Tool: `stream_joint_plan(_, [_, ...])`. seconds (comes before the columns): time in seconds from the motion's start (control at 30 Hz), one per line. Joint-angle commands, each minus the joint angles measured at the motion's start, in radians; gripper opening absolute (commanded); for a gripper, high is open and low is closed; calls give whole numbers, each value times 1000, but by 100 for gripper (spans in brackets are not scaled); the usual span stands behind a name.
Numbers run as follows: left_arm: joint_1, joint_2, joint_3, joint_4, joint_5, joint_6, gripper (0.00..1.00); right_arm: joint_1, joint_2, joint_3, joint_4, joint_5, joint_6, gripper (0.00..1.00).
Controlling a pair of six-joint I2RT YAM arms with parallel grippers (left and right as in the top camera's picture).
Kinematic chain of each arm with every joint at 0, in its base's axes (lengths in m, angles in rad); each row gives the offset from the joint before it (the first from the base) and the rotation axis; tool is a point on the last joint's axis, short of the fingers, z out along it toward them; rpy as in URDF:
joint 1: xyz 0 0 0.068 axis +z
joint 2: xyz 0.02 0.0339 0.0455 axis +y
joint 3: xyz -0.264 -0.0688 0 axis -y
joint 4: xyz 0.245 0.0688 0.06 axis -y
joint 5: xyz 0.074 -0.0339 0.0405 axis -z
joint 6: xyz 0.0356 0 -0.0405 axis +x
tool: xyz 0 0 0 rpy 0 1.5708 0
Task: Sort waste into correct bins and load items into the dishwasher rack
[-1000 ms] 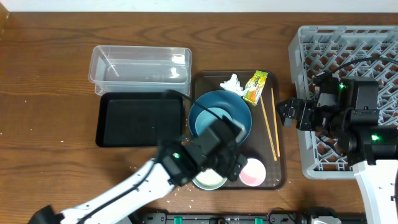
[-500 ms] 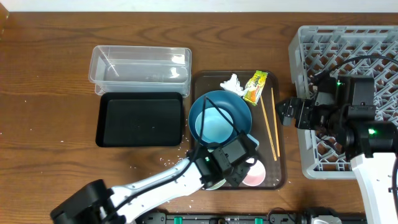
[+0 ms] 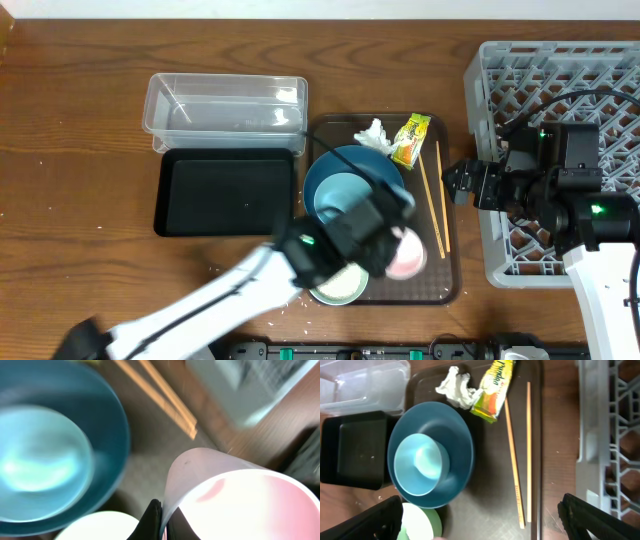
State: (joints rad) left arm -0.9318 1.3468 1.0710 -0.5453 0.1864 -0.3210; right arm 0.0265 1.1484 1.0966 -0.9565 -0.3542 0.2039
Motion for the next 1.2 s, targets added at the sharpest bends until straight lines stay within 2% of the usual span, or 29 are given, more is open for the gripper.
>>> stream_joint_plan(0.0, [166,-72,29,-16,218,-26,6,-4,2,16,19,-182,-127,94])
stream_joint_plan(0.1, [375,-94,29,-6,522,-36,6,-2,2,16,64,-484,-272,90])
stream_joint_plan(0.23, [609,-74,29,27,893,-36,6,14,2,16,147,-666,-280,89])
stream_joint_plan(0.4, [727,-54,29,82,1149,-40,6,75,2,16,283,-803,-280,98])
stream_joint_plan(0.53, [729,-53,29,129,1220,-76,6,164,5,16,420,-816,-208,99])
stream_joint_plan(0.7, [729,-53,29,144,1232,-104,6,255,23,16,505,-704,-122,96])
stream_joint_plan(0.83, [729,-53,29,149,1239,-104,6,300,37,16,527,-724,-123,83])
stream_joint_plan(0.93, [729,-53,29,175,1241,-113,6,328,43,16,529,-727,-123,77])
stream_joint_plan(1.0, [729,-53,29,200,1242,-138,6,335,48,16,531,-727,-122,66])
stream_joint_plan(1.1, [729,-53,29,224,1242,-153,6,334,47,16,533,-727,-122,61])
stream_joint_plan(1.13, [729,-53,29,224,1242,-153,11,334,47,16,534,-727,-122,58])
stream_joint_plan(1.17, [729,-53,29,226,1242,-153,29,332,45,16,534,-725,-122,55])
